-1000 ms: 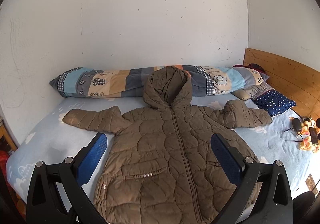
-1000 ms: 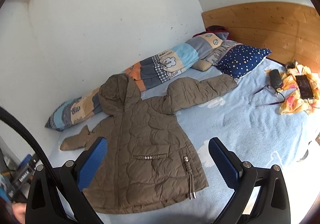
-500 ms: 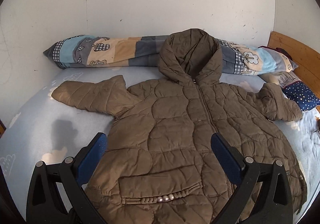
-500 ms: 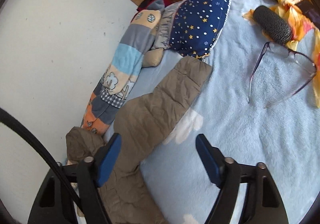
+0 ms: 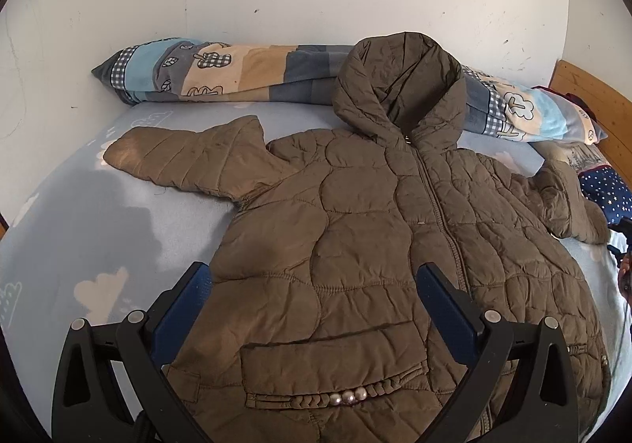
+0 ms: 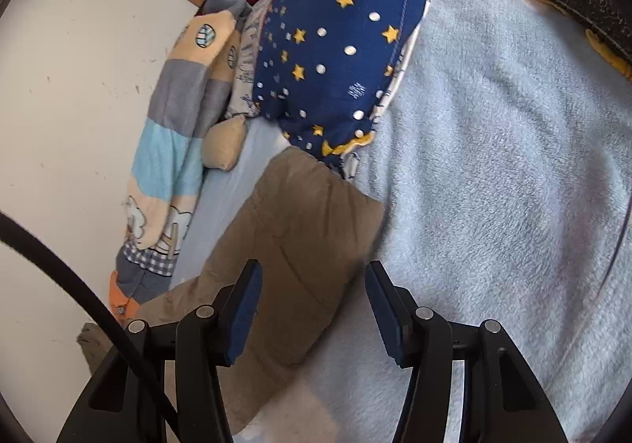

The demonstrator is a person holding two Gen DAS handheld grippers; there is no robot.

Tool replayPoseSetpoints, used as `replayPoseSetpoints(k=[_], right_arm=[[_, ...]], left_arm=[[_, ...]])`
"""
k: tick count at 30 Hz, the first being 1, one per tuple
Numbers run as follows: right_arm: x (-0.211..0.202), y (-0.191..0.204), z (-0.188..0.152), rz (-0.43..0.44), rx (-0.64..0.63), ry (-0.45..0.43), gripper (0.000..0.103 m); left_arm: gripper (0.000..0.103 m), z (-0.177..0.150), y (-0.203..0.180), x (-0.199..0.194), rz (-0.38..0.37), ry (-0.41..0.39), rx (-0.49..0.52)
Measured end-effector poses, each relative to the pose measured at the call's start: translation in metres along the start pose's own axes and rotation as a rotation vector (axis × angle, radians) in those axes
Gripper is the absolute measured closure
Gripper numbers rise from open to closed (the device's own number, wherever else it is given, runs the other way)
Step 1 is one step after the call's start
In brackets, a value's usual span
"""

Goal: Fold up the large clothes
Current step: 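Grasp the sleeve cuff with the right tool and lift it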

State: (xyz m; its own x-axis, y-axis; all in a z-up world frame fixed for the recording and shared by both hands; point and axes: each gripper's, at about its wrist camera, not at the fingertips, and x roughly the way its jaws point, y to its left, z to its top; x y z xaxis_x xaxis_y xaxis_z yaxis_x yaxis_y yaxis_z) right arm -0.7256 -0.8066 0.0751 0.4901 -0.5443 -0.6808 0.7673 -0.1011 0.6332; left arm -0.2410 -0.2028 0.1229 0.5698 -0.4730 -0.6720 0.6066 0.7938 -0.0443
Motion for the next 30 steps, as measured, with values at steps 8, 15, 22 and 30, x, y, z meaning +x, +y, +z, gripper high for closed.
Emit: replayPoseSetpoints(k=[8,15,22,30], right_arm=[[0.024,-0.007,0.006,0.052,-0.022,-0.026,0.072],[-0.027,0.025,0.007,0.115,-0.062,-0.144,0.086],[-0.117,0.080,0.013,0.173,-0.112,-0.266,0.086],[-0.200,0.185,-0.027,0.261,-0.298,-0.307,0.086]], left_arm=[[0.000,-0.006,-0.009,0.009,-0.003,0.025,0.030],[0.000,-0.007,-0.009,0.001,-0.020,0.020,0.018],[0.000,-0.002,-0.009,-0.023,-0.061,-0.015,-0.009],[0.000,0.000,-0.001,-0.032,-0.046,-0.056,-0.018]])
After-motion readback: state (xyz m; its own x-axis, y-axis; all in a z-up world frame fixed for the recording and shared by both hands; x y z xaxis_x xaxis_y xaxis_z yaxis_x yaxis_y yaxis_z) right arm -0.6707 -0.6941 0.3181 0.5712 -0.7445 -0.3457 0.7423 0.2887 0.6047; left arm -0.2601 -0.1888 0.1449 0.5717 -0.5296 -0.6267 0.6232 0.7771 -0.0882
